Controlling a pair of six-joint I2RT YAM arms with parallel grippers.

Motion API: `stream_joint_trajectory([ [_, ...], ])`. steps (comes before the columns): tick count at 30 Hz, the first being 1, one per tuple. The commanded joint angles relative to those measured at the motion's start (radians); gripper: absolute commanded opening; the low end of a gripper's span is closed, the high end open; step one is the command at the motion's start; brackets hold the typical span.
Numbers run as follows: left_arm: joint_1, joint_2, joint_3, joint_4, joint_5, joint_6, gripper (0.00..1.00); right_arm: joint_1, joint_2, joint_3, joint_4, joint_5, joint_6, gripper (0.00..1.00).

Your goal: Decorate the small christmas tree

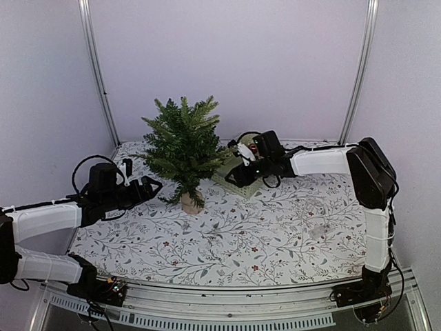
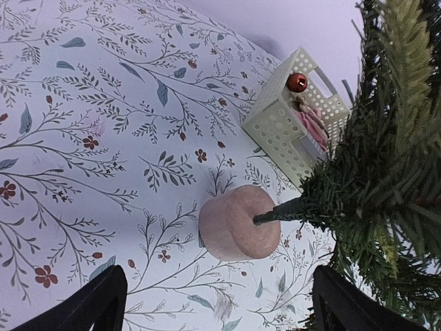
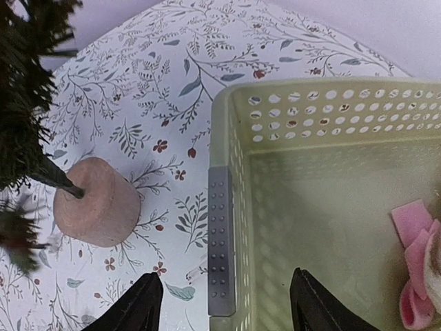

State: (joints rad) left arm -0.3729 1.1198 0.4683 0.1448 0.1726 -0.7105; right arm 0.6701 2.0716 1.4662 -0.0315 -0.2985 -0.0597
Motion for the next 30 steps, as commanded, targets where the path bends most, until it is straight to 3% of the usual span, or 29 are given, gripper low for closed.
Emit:
stream_joint_trajectory([
  [1, -0.001, 0.007, 0.009, 0.019, 0.006, 0.006, 0.95, 0.018, 0.061, 0.047, -0.026, -0.036, -0.019, 0.63],
  [8, -0.007, 0.04, 0.008, 0.038, 0.005, 0.001, 0.93, 0.011, 0.088, 0.03, -0.044, 0.081, -0.01, 0.48],
  [16, -0.013, 0.116, 0.007, 0.063, -0.022, -0.014, 0.91, -0.106, 0.001, -0.127, -0.01, 0.085, 0.096, 0.28],
  [30, 0.006, 0.374, 0.036, 0.333, 0.11, -0.023, 0.8, -0.343, -0.178, -0.39, 0.059, 0.078, 0.109, 0.28],
])
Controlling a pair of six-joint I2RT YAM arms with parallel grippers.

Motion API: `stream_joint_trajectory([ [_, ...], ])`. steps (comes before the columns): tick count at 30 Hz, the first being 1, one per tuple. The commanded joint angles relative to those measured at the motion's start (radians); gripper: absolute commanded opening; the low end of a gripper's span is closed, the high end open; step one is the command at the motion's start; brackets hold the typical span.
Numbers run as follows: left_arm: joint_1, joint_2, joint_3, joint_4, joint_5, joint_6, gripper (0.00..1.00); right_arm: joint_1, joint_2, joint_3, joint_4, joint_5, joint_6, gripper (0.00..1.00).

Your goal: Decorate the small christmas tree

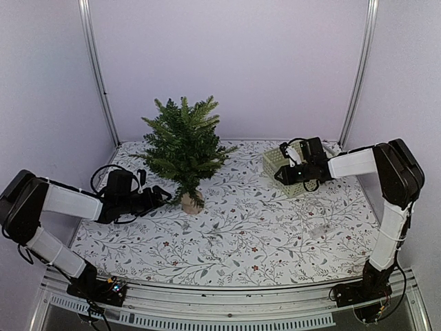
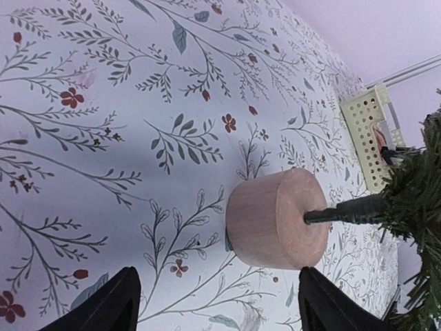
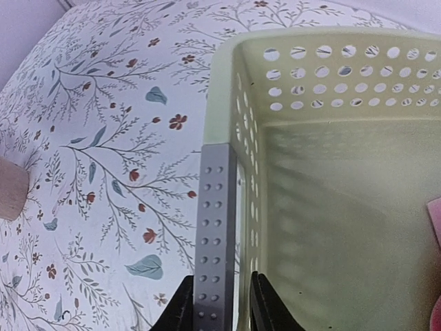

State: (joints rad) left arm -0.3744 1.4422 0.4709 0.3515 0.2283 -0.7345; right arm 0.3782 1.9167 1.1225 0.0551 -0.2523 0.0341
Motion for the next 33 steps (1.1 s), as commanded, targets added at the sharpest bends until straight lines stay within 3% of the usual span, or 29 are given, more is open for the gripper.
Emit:
stream_joint_trajectory([
  [1, 0.008, 0.07, 0.041, 0.142, 0.07, 0.0, 0.8, -0.068, -0.034, -0.049, -0.028, 0.024, 0.021, 0.28],
  [12, -0.086, 0.286, 0.132, 0.261, 0.158, -0.014, 0.58, -0.102, -0.213, -0.094, -0.093, 0.011, 0.044, 0.6],
  [16, -0.12, 0.365, 0.153, 0.309, 0.161, -0.054, 0.51, -0.091, -0.346, -0.173, -0.099, -0.042, 0.099, 0.61],
  [23, -0.168, 0.492, 0.255, 0.322, 0.125, -0.104, 0.4, 0.055, -0.564, -0.334, -0.193, -0.011, 0.199, 0.61],
  [33, -0.198, 0.666, 0.464, 0.272, 0.122, -0.128, 0.37, 0.214, -0.714, -0.422, -0.398, 0.109, 0.346, 0.57],
])
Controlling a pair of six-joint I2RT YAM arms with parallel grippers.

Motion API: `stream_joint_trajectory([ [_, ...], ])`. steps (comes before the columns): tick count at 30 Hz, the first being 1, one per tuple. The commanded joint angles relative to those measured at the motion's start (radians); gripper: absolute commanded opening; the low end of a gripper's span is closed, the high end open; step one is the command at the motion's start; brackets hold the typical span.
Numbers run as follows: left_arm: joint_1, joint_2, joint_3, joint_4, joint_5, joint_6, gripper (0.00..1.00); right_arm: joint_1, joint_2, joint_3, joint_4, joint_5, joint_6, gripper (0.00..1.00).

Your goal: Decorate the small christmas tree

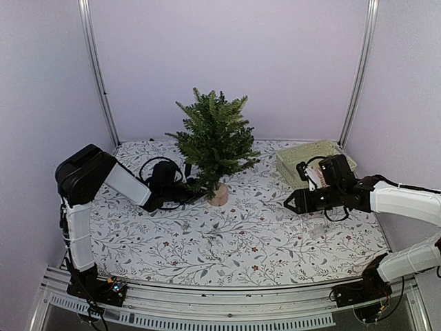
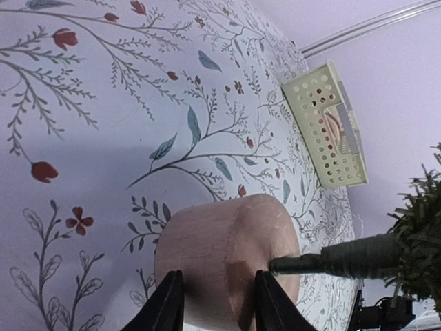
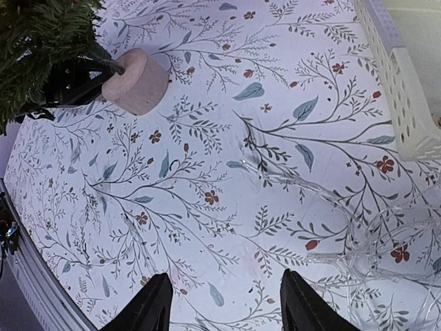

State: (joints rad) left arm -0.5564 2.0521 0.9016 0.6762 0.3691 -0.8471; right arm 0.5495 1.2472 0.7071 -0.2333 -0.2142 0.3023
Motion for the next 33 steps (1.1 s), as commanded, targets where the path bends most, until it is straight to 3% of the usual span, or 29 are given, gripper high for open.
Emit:
stream_joint_trajectory([
  [1, -0.016, 0.06, 0.042, -0.053, -0.019, -0.014, 0.37, 0.053, -0.046, -0.006, -0.132, 0.081, 0.083, 0.56],
  [5, -0.01, 0.035, 0.049, -0.062, -0.016, 0.0, 0.49, 0.103, -0.049, -0.003, -0.201, 0.139, 0.122, 0.55],
  [9, -0.01, -0.052, 0.032, -0.125, -0.067, 0.046, 0.71, 0.15, -0.066, -0.03, -0.235, 0.171, 0.192, 0.53],
  [12, -0.007, -0.131, -0.006, -0.167, -0.131, 0.081, 0.8, 0.154, -0.09, -0.084, -0.225, 0.171, 0.24, 0.52],
  [21, 0.003, -0.36, -0.156, -0.156, -0.235, 0.111, 0.83, 0.155, -0.102, -0.189, -0.106, 0.226, 0.349, 0.5],
  [33, -0.016, -0.615, -0.279, -0.209, -0.304, 0.174, 0.84, 0.154, 0.139, -0.147, -0.001, 0.339, 0.34, 0.42],
])
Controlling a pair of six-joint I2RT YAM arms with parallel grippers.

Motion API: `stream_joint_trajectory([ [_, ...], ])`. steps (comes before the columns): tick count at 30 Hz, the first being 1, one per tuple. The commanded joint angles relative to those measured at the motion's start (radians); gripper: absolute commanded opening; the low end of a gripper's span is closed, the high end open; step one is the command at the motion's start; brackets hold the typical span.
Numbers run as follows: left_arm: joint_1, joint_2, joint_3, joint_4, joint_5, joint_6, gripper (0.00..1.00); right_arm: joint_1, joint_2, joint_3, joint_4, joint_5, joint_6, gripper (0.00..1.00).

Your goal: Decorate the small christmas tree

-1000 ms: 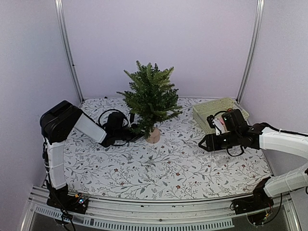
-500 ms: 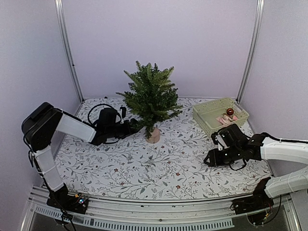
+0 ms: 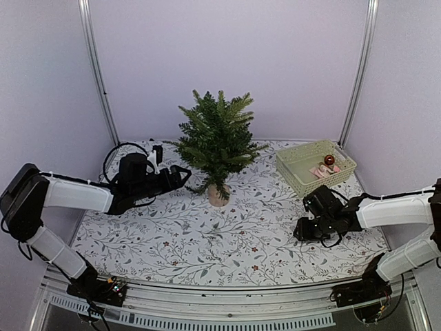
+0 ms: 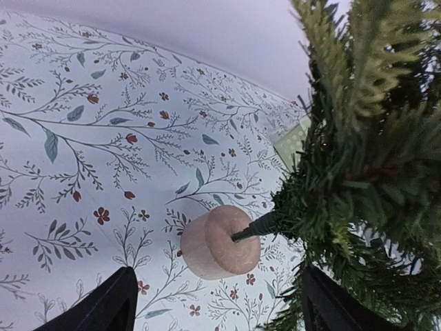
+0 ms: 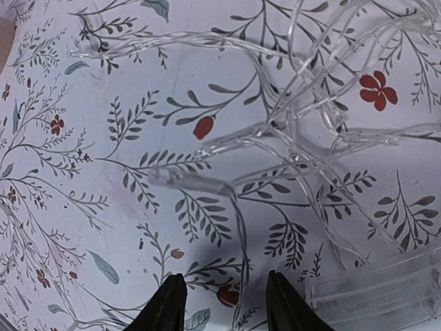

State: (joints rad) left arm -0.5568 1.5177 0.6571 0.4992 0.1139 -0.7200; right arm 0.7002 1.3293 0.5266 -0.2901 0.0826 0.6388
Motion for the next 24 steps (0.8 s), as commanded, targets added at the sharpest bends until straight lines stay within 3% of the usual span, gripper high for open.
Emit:
stream_joint_trajectory([
  [1, -0.017, -0.104, -0.05, -0.035, -0.059, 0.049, 0.84, 0.004, 0.07, 0.037, 0.062, 0.033, 0.0, 0.4],
  [5, -0.018, -0.215, -0.122, -0.038, -0.087, 0.082, 0.84, 0.004, 0.064, 0.015, 0.13, -0.065, -0.004, 0.21],
  [8, -0.019, -0.303, -0.165, -0.049, -0.082, 0.136, 0.83, 0.005, -0.01, -0.001, 0.171, -0.14, 0.006, 0.01],
  [12, -0.062, -0.43, -0.234, -0.012, -0.046, 0.256, 0.8, 0.013, -0.149, 0.007, 0.186, -0.191, -0.004, 0.0],
  [17, -0.26, -0.581, -0.29, 0.054, -0.095, 0.522, 0.77, 0.017, -0.289, 0.049, 0.174, -0.256, -0.031, 0.0],
  [20, -0.369, -0.572, -0.289, 0.065, -0.094, 0.646, 0.77, 0.018, -0.327, 0.074, 0.171, -0.288, -0.057, 0.0],
  [24, -0.501, -0.445, -0.267, 0.063, -0.077, 0.801, 0.75, 0.019, -0.377, 0.099, 0.178, -0.319, -0.082, 0.0],
])
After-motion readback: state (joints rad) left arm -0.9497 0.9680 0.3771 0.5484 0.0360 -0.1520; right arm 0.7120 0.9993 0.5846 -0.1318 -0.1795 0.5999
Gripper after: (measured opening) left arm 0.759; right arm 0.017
